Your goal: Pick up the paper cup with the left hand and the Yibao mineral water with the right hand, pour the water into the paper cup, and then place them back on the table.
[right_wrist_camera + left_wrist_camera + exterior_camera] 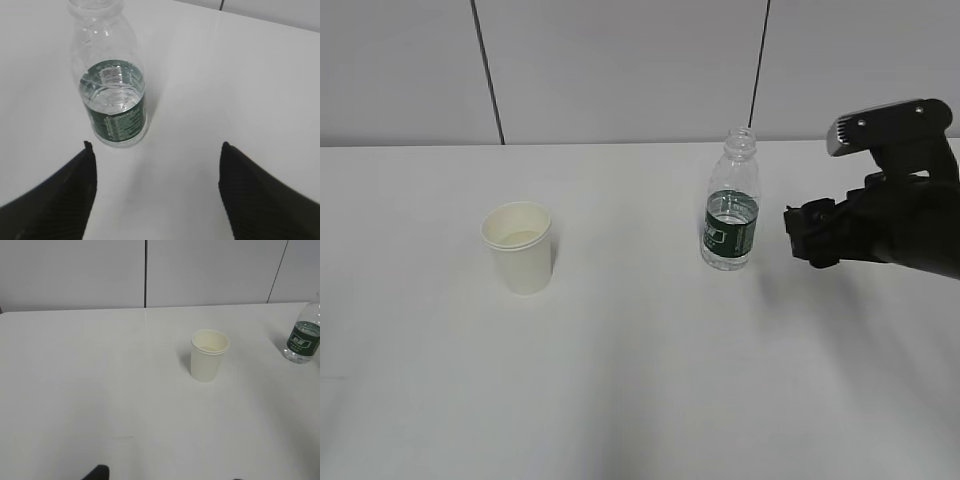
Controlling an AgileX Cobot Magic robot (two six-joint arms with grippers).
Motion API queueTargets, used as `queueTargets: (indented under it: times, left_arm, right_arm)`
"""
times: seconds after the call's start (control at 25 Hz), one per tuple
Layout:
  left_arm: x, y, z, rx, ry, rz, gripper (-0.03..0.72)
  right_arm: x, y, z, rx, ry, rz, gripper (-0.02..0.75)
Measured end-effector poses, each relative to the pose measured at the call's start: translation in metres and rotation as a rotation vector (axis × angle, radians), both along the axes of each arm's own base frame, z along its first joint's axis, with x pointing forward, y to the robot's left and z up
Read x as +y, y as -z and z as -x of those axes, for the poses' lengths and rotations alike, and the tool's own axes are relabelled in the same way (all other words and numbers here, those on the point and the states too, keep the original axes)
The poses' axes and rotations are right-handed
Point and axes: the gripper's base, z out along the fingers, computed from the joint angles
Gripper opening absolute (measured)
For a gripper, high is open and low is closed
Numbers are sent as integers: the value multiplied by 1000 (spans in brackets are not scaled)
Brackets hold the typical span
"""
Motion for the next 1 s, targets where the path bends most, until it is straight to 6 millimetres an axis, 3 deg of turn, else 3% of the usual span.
queueTargets:
  times: [0.28,0.64,0.84,1.0]
  left_arm:
    - [0,0,0,0,0,0,435]
    - [0,0,0,0,0,0,434]
    - [0,0,0,0,0,0,434]
    - [0,0,0,0,0,0,434]
  right_arm:
    - [3,-17,21,101,-156,76,592]
    - [12,-45,34,290,-425,203,592]
    - [4,-49,44,363,-474,280,592]
    - [-16,-61,52,361,-363,317,592]
